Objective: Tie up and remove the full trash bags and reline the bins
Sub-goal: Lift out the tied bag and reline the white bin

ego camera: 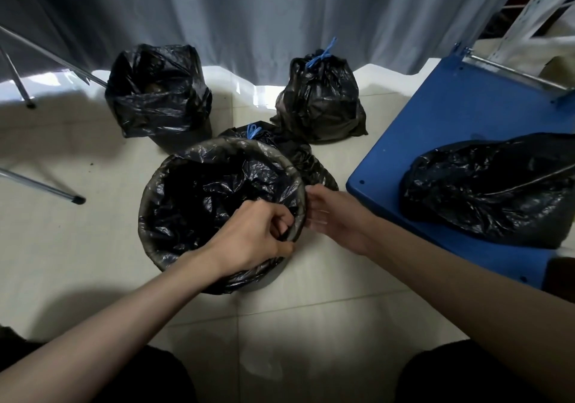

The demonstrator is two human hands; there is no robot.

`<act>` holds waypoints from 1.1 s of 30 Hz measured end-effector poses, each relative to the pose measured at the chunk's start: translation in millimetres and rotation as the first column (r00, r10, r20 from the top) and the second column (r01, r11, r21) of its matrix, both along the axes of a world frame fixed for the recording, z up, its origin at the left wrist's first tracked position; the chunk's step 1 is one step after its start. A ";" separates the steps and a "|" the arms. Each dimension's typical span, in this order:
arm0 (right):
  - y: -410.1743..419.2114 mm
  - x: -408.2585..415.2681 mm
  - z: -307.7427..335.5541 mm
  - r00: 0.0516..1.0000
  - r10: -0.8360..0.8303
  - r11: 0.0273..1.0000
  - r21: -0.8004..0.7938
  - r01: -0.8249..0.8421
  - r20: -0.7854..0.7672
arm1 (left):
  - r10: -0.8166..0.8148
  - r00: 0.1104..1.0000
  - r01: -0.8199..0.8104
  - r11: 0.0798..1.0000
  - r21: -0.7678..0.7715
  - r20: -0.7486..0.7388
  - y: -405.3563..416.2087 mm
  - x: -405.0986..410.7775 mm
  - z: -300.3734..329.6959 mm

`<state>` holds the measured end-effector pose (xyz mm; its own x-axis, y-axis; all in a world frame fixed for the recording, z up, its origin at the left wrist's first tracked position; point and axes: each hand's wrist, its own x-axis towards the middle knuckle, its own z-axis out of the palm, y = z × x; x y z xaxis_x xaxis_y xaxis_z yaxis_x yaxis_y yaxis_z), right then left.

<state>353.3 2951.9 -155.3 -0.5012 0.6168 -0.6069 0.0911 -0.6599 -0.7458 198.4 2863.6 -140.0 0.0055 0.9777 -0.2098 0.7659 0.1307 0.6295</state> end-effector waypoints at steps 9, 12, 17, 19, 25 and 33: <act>18.3 9.1 -0.3 0.992 -0.125 0.991 0.044 0.125 0.007 | -0.100 0.990 0.115 0.982 0.147 -0.104 25.1 2.2 1.9; 27.0 13.4 5.5 0.965 -0.261 0.965 0.039 0.260 0.003 | -0.146 0.975 0.176 0.969 0.176 -0.169 45.3 0.2 2.1; 34.1 22.2 1.1 0.937 -0.346 0.938 0.002 0.346 -0.042 | -0.127 0.970 0.163 0.973 0.166 -0.206 67.4 -4.8 3.9; 34.3 25.8 -4.3 0.952 -0.305 0.952 0.018 0.306 -0.035 | -0.121 0.972 0.155 0.974 0.163 -0.201 71.5 -5.0 3.8; 36.6 35.9 -18.8 0.963 -0.217 0.976 0.070 0.208 0.158 | -0.107 0.976 0.144 0.970 0.198 -0.187 74.7 -2.7 -3.3; 49.3 40.3 -26.8 0.885 -0.365 0.928 0.194 0.319 0.290 | -0.132 0.980 0.156 0.972 0.173 -0.147 73.4 -1.9 -3.7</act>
